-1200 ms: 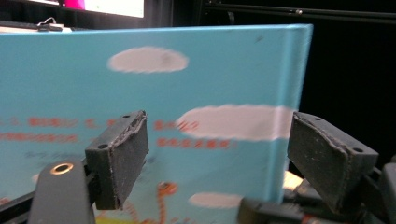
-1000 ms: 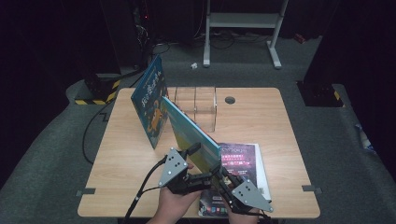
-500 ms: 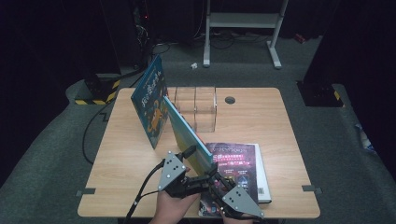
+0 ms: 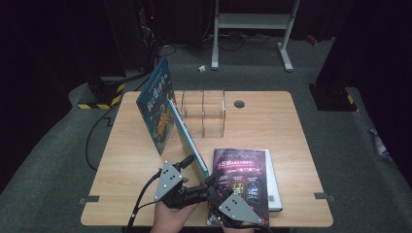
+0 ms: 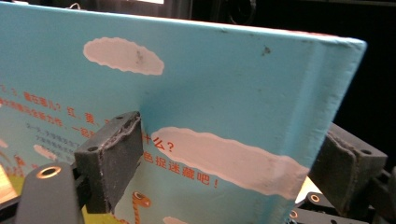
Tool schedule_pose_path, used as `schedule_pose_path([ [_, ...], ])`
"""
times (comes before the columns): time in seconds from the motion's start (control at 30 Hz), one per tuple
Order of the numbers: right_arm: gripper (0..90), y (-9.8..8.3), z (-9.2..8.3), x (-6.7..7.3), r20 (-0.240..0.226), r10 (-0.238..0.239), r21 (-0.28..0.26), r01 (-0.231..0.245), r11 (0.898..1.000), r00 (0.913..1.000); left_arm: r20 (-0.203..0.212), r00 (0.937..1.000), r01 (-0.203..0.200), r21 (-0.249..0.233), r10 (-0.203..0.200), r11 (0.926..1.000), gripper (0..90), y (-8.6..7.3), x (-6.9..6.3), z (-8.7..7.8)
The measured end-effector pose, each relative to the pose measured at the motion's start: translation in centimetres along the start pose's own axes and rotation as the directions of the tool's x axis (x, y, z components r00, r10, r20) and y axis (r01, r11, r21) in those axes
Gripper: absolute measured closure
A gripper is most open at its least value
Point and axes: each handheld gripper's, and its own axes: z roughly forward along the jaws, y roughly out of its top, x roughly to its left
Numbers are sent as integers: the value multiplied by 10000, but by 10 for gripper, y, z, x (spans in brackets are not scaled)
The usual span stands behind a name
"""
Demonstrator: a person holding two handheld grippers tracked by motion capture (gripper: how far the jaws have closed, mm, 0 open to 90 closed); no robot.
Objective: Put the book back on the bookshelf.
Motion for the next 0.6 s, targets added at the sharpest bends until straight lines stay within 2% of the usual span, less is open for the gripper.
schedule_pose_path([
  [0.03,694,0,2,0,-44,-81,-6,81,10000,10000,-10,10000,2,31,-2,10000,172,0,1,0],
  [0.23,654,-3,12,5,-424,154,407,-137,9991,9990,-59,10000,-71,196,72,9998,177,-5,4,0],
  [0.5,642,-2,17,3,-784,409,311,-386,9988,9961,-311,9988,-366,209,373,9991,186,-6,6,-3],
  [0.53,639,-2,17,4,-832,602,373,-573,9977,9947,-358,9985,-409,198,415,9990,189,-6,6,-3],
  [0.6,632,-2,18,3,-955,693,323,-665,9973,9930,-395,9980,-490,232,499,9985,193,-6,7,-4],
])
